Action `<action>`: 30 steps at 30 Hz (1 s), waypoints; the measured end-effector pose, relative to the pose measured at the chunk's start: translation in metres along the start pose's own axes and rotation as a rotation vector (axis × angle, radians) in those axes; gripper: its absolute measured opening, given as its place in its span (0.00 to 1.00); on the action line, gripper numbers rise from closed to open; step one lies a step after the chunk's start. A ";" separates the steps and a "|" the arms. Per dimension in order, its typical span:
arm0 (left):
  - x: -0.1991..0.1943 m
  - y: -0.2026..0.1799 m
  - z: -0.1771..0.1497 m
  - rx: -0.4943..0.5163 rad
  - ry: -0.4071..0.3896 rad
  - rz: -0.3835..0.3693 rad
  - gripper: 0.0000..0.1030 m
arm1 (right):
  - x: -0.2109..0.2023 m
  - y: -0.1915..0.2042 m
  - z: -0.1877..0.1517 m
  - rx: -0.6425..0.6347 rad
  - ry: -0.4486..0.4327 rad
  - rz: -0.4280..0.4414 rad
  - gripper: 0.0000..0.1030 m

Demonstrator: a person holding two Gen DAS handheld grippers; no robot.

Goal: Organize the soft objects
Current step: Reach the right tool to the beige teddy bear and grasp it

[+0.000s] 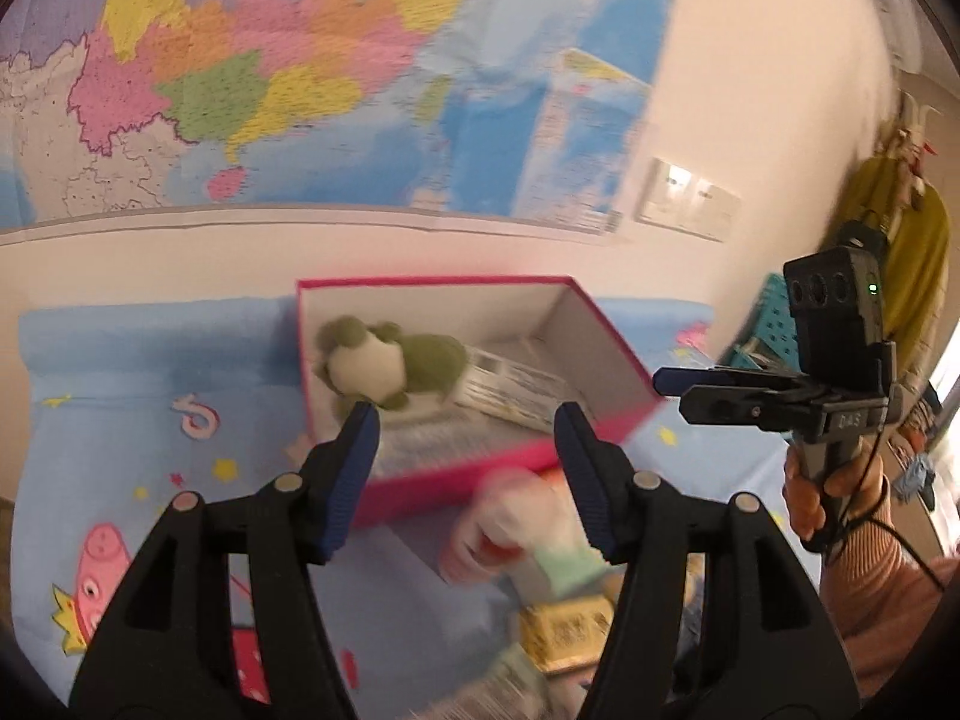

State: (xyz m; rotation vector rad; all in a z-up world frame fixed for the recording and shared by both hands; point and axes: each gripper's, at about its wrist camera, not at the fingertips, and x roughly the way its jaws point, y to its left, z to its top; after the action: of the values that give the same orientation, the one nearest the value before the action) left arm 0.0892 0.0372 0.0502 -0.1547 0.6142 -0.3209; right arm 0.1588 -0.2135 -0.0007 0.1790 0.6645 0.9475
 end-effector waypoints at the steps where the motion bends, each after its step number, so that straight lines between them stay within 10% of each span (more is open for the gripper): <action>1: -0.004 -0.008 -0.007 0.009 0.007 -0.019 0.60 | -0.009 0.000 -0.011 -0.003 0.003 -0.007 0.61; 16: 0.029 -0.088 -0.092 0.084 0.236 -0.197 0.60 | -0.035 -0.062 -0.130 0.218 0.126 -0.139 0.61; 30: 0.061 -0.113 -0.122 0.095 0.377 -0.213 0.55 | -0.021 -0.070 -0.147 0.219 0.132 -0.128 0.61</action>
State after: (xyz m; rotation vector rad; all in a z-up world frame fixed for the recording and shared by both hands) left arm 0.0363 -0.0955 -0.0543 -0.0679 0.9564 -0.5922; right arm 0.1109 -0.2921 -0.1365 0.2659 0.8923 0.7668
